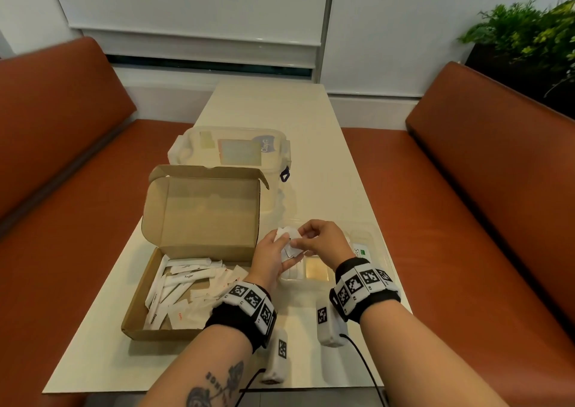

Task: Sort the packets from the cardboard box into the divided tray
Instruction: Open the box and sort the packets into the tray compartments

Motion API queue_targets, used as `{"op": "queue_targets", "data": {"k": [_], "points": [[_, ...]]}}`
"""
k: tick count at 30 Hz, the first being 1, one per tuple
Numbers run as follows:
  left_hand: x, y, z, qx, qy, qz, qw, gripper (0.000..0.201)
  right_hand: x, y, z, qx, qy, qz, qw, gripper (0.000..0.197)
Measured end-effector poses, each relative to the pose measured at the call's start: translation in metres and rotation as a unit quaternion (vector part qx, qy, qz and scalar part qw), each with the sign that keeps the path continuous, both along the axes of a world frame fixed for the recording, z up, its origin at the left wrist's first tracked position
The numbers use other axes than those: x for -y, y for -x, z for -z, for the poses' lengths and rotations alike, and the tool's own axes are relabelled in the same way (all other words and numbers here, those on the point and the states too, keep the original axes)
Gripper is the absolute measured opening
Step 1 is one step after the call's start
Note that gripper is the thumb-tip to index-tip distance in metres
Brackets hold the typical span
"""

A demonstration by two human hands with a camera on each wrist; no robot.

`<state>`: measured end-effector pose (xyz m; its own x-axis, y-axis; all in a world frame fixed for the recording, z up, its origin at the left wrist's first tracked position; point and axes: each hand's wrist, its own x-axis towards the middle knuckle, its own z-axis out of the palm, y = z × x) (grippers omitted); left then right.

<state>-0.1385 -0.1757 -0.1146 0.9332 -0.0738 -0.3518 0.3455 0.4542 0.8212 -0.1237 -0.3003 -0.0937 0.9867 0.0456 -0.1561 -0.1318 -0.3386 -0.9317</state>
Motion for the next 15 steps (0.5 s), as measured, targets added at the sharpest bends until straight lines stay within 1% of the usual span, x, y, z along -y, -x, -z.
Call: {"op": "queue_targets", "data": {"k": [2,5,9,15], "points": [[0.0006,0.0001,0.0001,-0.006,0.005,0.000,1.000,0.027,0.0002,-0.0001,0.0006,0.000,0.006,0.015,1.000,0.020],[-0.0015,-0.0014,0.0023,-0.016,0.020,-0.001,1.000,0.036,0.0025,-0.0021,-0.0001,-0.010,-0.013,0.049,0.999,0.019],[-0.0041,-0.0034,0.0052,-0.012,0.013,0.014,1.000,0.032,0.0068,-0.0050,-0.0011,-0.026,-0.044,0.073,0.996,0.018],[-0.0036,-0.0057,0.0083,-0.006,-0.021,0.012,1.000,0.027,0.0093,-0.0094,0.0022,-0.038,-0.035,0.067,0.996,0.015]]}}
